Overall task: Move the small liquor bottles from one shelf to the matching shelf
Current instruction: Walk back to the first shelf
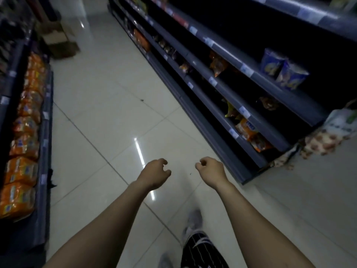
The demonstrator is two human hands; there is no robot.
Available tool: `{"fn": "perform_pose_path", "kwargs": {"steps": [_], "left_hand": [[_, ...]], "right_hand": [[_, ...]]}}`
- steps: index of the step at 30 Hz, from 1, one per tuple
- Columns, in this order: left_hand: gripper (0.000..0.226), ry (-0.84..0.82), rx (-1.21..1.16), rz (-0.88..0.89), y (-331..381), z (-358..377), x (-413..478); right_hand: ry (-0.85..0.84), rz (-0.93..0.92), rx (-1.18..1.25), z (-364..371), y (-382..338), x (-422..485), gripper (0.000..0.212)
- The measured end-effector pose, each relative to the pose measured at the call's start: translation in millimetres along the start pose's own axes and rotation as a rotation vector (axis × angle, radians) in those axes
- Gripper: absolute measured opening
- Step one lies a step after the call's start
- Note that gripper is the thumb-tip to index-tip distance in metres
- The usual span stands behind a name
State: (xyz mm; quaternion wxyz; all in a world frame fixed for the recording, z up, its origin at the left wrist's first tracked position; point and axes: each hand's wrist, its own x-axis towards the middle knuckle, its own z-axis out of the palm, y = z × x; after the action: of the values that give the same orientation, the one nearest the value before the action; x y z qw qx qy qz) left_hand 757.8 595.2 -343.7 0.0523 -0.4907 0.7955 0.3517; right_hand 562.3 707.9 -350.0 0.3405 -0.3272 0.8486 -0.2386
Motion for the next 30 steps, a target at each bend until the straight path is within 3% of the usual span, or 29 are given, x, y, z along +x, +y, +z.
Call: {"fn": "perform_pose_path", "kwargs": {"steps": [6, 15, 24, 30], "left_hand": [[0.05, 0.126, -0.037, 0.05, 66, -95, 170], [0.048, 0.303, -0.153, 0.089, 155, -245, 366], [0.045, 0.366, -0.124, 0.327, 209, -375, 569], [0.046, 0.289, -0.115, 0.477, 248, -463, 695]], "right_hand": [[0.079, -0.102, 0.083, -70, -91, 180, 0.047], [0.189, -0.233, 0.158, -169, -230, 390, 0.022], [0.386, -0.277, 0.269, -216, -354, 566, 0.02], [0.59, -0.207, 0.263, -263, -433, 661, 0.028]]}}
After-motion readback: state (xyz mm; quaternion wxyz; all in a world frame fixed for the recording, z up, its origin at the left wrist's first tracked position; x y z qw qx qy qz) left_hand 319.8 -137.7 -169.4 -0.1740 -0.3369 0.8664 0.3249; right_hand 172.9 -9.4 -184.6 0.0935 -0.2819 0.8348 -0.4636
